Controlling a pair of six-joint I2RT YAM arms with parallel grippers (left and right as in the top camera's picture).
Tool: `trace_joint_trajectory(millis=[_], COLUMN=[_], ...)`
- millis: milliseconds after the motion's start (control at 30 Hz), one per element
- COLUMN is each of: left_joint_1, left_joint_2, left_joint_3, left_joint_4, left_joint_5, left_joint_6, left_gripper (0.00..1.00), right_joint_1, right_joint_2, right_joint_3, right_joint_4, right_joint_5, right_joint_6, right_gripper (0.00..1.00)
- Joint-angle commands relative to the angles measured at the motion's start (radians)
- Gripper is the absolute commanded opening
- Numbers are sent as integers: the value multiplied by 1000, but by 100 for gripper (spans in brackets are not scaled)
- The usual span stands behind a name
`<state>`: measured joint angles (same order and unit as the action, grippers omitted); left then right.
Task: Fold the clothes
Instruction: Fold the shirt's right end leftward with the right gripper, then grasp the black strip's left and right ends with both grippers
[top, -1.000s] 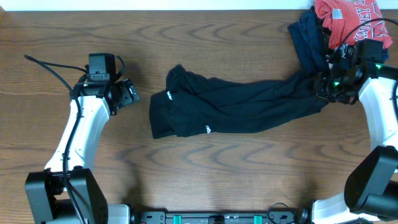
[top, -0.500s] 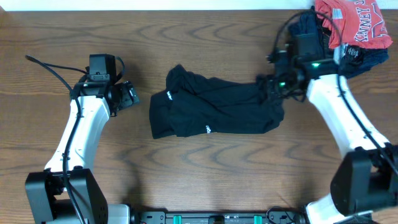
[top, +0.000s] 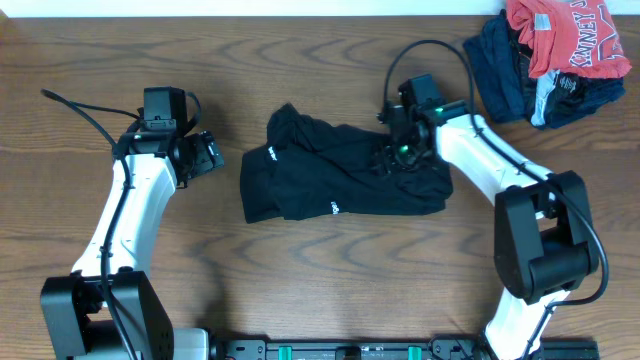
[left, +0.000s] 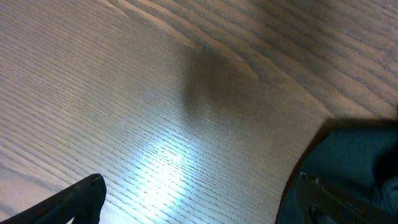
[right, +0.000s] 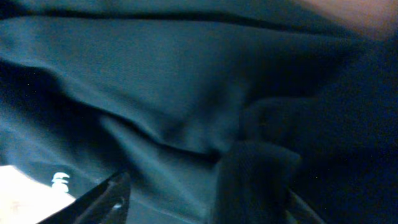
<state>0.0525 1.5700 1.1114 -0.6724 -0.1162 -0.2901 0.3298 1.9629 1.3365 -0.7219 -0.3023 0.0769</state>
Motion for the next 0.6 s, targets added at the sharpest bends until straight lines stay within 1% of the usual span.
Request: trace_joint_trajectory(millis=[0,133,300,367,433,500,567], left_joint_1=[4,3,3,3,2,0,-8], left_joint_2=[-9,-9,-9,-8,-8,-6,2], left_joint_3=[19,19,19,18,14,2,-13], left_joint_4=[0,-1,-5,-6,-10,-7,-8], left_joint_5=[0,3,30,88,188,278,312], left_joint_6=[9,9,9,9,13,58,114], left_gripper=[98,98,98,98,98,98,98], right_joint_1=[40,53,51,47,42,37,30], right_joint_2=[-9,-10,-31,-47,-66,-85,-104], right_joint_3=[30,81,152,182,212,236,252], right_joint_4=[9,-1,-51,-79,-119,-172,-235], right_joint_5=[-109,-216,-221,-206,-151,-80,-4], right_joint_6=[-21,-57,-61,-67,-66,-63,-63], right_gripper=[72,73,74,75,76,79,82])
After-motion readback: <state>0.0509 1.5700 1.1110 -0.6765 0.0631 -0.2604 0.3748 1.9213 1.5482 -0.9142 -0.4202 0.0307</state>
